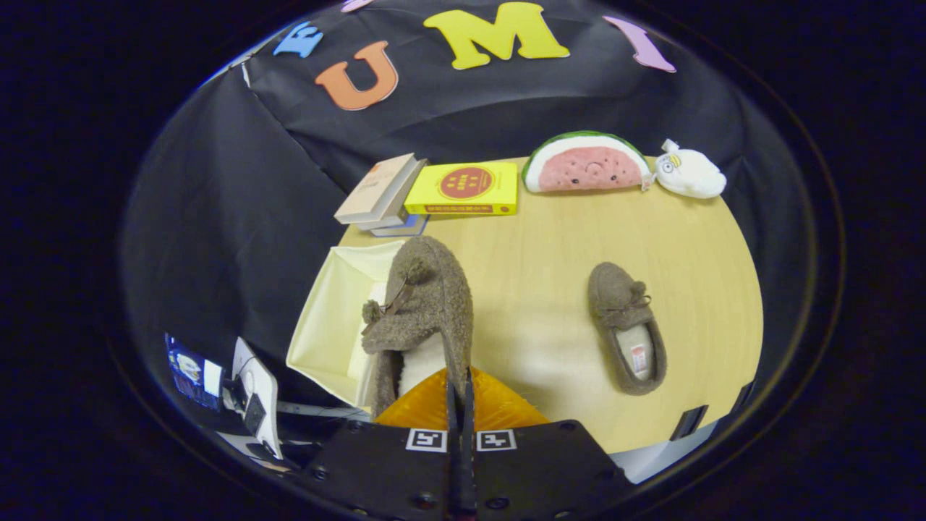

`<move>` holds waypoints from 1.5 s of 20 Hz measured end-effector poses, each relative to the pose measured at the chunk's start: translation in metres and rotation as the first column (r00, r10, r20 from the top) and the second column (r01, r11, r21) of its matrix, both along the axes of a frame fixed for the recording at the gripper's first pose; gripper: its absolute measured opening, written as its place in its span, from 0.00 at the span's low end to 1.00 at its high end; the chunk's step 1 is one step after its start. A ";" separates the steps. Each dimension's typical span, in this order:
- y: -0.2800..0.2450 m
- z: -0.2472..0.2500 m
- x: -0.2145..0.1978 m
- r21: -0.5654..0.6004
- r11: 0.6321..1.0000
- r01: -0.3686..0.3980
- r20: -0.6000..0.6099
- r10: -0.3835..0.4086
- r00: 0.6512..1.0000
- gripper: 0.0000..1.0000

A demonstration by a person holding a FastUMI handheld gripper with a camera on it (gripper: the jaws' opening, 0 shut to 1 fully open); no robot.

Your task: Open the storage box then place both shoes into the box .Put the left shoe in first, then the right shoe, with the right side of both shoes facing outward in a uniform manner.

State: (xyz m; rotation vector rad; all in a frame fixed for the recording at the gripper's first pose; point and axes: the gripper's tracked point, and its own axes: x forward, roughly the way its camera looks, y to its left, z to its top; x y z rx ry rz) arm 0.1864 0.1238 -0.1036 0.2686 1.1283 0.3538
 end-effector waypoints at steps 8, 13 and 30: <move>0.088 0.015 0.000 0.035 0.996 -0.078 0.012 0.077 0.997 0.00; 0.137 -0.001 0.011 0.041 0.995 -0.088 -0.015 0.089 0.996 0.00; 0.237 -0.108 0.050 -0.129 0.991 0.026 -0.156 -0.046 0.987 0.00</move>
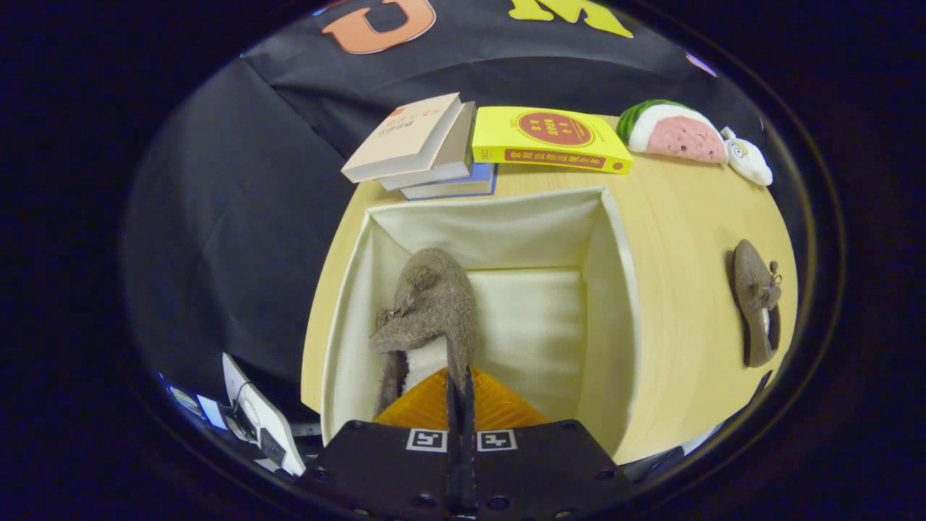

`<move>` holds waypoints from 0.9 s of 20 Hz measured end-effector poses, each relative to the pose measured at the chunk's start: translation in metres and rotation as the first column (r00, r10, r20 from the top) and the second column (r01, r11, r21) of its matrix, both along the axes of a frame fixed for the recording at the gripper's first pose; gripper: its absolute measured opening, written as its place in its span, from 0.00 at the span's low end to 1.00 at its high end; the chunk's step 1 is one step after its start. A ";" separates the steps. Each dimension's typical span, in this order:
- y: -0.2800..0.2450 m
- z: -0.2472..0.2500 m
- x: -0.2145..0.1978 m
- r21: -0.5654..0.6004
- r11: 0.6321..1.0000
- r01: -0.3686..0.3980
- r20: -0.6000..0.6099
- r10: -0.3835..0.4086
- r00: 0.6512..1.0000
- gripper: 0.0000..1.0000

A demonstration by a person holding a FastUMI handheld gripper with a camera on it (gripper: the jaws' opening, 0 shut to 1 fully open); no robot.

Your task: Open the storage box then place both shoes into the box .Put the left shoe in first, then the right shoe, with the right side of both shoes facing outward in a uniform manner.

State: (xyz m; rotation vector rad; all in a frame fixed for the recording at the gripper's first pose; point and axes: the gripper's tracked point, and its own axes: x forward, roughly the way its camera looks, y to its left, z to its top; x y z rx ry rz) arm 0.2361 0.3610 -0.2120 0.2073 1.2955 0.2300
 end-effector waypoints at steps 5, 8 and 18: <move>0.023 -0.027 -0.021 -0.040 0.993 -0.107 -0.088 0.103 0.991 0.01; 0.033 -0.028 -0.026 -0.025 0.990 -0.138 -0.095 0.135 0.986 0.11; 0.011 0.004 -0.023 0.009 0.993 -0.117 -0.019 0.117 0.993 0.69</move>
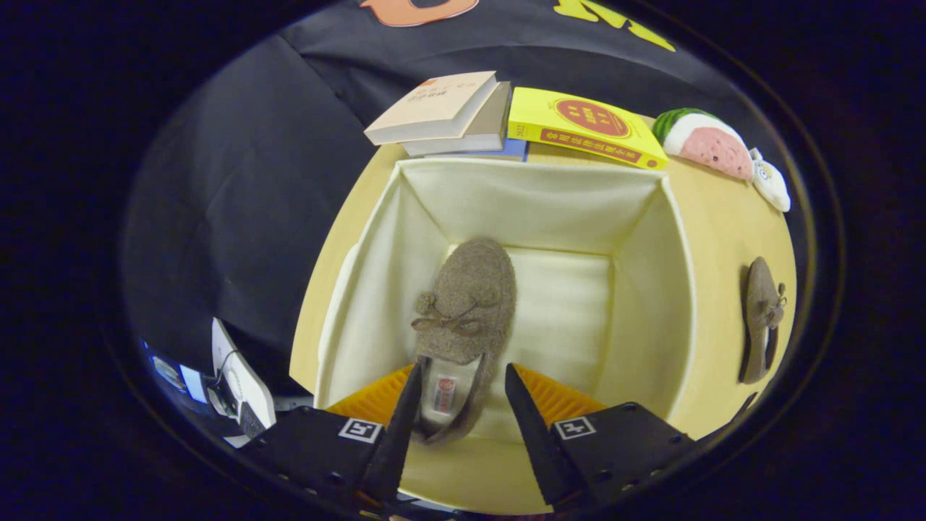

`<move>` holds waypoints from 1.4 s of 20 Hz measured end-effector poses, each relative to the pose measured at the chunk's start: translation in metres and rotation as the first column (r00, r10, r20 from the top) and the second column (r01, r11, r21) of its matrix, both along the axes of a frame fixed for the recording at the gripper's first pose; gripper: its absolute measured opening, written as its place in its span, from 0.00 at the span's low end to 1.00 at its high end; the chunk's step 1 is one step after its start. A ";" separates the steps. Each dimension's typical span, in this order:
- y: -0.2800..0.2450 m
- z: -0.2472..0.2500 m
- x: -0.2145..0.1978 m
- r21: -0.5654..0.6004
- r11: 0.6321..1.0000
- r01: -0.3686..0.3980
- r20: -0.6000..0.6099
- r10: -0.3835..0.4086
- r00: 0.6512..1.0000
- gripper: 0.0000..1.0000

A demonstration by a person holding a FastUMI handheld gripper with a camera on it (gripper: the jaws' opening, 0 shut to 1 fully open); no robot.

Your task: Open the storage box then place both shoes into the box .Put the left shoe in first, then the right shoe, with the right side of both shoes facing outward in a uniform manner.

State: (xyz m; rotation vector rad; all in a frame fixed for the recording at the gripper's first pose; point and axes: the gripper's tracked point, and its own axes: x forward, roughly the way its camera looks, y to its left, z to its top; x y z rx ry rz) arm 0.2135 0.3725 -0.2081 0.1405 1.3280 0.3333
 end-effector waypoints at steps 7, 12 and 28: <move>-0.028 0.057 -0.011 0.018 0.998 -0.062 0.075 0.060 0.995 0.96; -0.067 0.087 -0.014 0.035 0.998 -0.060 0.101 0.056 0.993 0.96; -0.277 0.036 0.009 -0.025 0.993 0.118 0.088 -0.115 0.989 0.96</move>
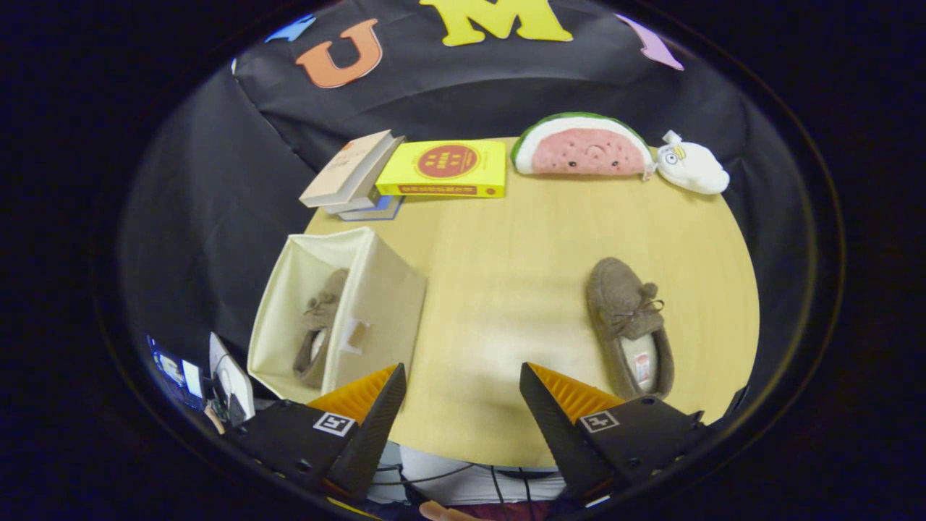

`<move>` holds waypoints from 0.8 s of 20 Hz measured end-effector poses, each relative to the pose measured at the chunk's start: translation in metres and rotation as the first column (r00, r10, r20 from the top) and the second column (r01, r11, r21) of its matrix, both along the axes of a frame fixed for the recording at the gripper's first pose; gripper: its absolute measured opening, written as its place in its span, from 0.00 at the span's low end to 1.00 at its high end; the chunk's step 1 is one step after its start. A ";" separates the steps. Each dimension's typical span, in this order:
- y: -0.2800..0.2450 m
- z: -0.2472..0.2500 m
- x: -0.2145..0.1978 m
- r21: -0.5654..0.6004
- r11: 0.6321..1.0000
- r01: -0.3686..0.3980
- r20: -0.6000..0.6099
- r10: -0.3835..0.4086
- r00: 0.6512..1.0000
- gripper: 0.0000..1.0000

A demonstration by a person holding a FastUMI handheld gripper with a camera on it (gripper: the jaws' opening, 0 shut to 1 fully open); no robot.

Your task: Open the storage box then place both shoes into the box .Put the left shoe in first, then the right shoe, with the right side of both shoes facing outward in a uniform manner.

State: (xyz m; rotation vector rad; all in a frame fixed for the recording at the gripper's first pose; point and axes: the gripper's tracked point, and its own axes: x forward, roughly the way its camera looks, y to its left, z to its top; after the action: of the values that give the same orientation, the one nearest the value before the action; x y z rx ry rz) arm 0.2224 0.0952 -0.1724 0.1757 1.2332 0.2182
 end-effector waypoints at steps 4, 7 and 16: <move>-0.047 -0.030 0.001 -0.042 0.999 0.010 -0.024 -0.011 1.000 0.96; -0.091 -0.045 0.000 -0.090 0.996 0.011 -0.034 -0.014 0.999 0.97; -0.197 -0.086 -0.002 -0.184 0.981 0.066 -0.061 -0.078 0.995 0.96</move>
State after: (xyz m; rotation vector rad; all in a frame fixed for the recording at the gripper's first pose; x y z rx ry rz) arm 0.2208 -0.1015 -0.2580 0.0701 1.3052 0.0362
